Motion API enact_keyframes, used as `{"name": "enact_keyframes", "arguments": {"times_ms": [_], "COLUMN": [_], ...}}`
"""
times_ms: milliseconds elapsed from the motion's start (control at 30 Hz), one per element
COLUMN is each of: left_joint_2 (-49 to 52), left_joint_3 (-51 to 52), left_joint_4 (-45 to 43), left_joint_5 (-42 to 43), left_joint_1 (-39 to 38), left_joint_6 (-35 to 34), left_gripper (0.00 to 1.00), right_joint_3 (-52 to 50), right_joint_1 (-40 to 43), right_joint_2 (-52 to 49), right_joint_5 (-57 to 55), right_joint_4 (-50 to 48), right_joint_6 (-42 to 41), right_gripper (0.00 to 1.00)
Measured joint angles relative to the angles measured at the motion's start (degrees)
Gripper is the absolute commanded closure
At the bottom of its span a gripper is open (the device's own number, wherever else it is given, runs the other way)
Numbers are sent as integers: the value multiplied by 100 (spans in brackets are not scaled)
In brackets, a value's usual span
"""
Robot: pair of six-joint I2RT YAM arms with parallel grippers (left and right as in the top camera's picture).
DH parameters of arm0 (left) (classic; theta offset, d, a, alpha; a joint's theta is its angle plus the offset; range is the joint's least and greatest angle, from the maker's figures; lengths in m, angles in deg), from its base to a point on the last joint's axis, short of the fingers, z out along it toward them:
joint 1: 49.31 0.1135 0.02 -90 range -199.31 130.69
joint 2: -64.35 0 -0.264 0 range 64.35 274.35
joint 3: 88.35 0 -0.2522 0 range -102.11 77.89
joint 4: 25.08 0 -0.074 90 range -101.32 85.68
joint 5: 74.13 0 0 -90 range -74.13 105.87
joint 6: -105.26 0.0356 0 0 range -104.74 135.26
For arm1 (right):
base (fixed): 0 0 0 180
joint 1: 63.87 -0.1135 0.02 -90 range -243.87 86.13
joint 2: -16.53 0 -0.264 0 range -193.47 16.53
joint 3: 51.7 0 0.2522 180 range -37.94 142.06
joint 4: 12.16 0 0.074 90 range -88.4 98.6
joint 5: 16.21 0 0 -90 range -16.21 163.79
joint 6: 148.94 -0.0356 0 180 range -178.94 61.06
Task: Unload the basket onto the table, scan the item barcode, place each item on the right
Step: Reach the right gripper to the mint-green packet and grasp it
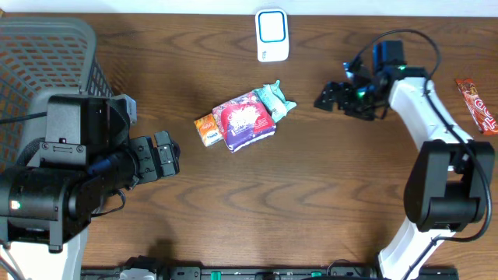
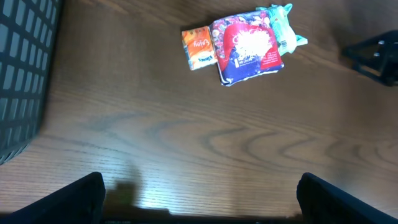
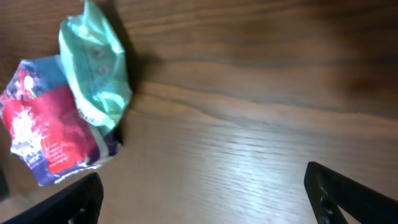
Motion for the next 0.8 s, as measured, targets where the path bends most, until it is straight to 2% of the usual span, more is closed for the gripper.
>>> {"name": "enact_keyframes", "arguments": {"times_ms": [233,533,800], "left_joint_2": [0,0,0], "left_joint_3": [0,0,0], "left_joint_4": [2,2,4], "left_joint_5": [0,0,-2], "left_joint_1": [0,0,0], "left_joint_6": [2,0,0], "left_gripper": [2,2,2], "right_joint_3": [-269,-269,-271], "right_joint_1": [-518,-1182,-1368], "right_joint_2": [0,0,-129], "right_joint_5": [94,-249,-385], "right_joint_4": [-944,-1725,-2474], "right_joint_6": [-546,-706,-892], "right_gripper": [1,1,1]}}
